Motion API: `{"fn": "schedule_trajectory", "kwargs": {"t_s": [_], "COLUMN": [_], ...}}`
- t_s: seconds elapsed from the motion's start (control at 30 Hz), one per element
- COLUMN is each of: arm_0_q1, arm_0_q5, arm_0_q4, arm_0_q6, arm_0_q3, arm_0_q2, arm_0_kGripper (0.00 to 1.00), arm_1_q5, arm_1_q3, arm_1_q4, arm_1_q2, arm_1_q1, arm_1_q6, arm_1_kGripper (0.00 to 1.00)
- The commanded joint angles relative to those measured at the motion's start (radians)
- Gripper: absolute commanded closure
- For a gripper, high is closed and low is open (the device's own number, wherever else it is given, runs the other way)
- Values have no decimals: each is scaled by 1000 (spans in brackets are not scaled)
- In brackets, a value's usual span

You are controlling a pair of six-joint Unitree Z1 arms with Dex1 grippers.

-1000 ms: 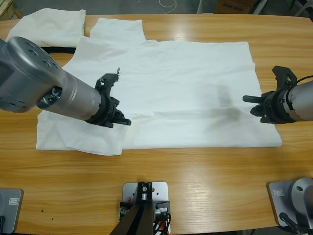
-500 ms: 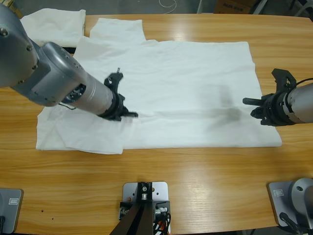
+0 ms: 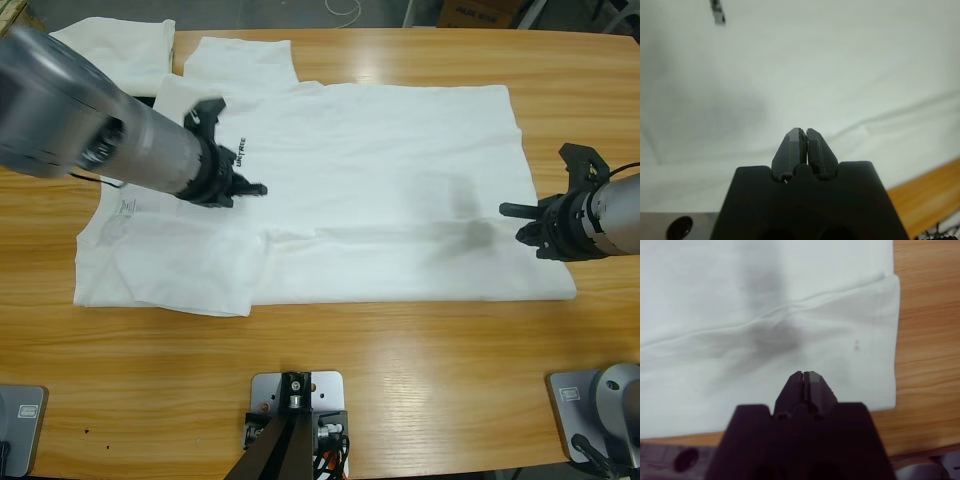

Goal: Fold clothes

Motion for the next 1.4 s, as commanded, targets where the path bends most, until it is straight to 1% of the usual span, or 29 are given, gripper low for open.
{"fn": "schedule_trajectory", "kwargs": {"t_s": [0.03, 0.23, 0.43, 0.57, 0.77, 0.93, 1.13, 1.4], "arm_0_q1": [-117, -124, -126, -123, -68, -48, -48, -48], "arm_0_q5": [-44, -88, -98, -92, -84, -84, -84, -79], "arm_0_q4": [2, 9, 26, 23, 21, 36, 37, 35], "arm_0_q6": [21, 12, 4, -8, 4, 10, 12, 10], "arm_0_q3": [72, 28, 38, -5, -95, -111, -74, -72], "arm_0_q2": [30, 138, 184, 226, 263, 250, 232, 242], "arm_0_kGripper": [1000, 1000, 1000, 1000, 1000, 1000, 1000, 1000], "arm_1_q5": [15, 17, 16, 20, 28, 41, 76, 75], "arm_1_q3": [26, 27, 27, 27, 27, 26, 30, -19], "arm_1_q4": [-9, -9, -14, -12, -10, -7, 0, 147], "arm_1_q2": [16, 17, 27, 26, 41, 96, 244, 361], "arm_1_q1": [12, 14, 14, 14, 23, 25, 25, -9], "arm_1_q6": [8, 9, 10, 8, 8, 23, 83, 156], "arm_1_kGripper": [1000, 1000, 1000, 1000, 1000, 1000, 1000, 1000]}}
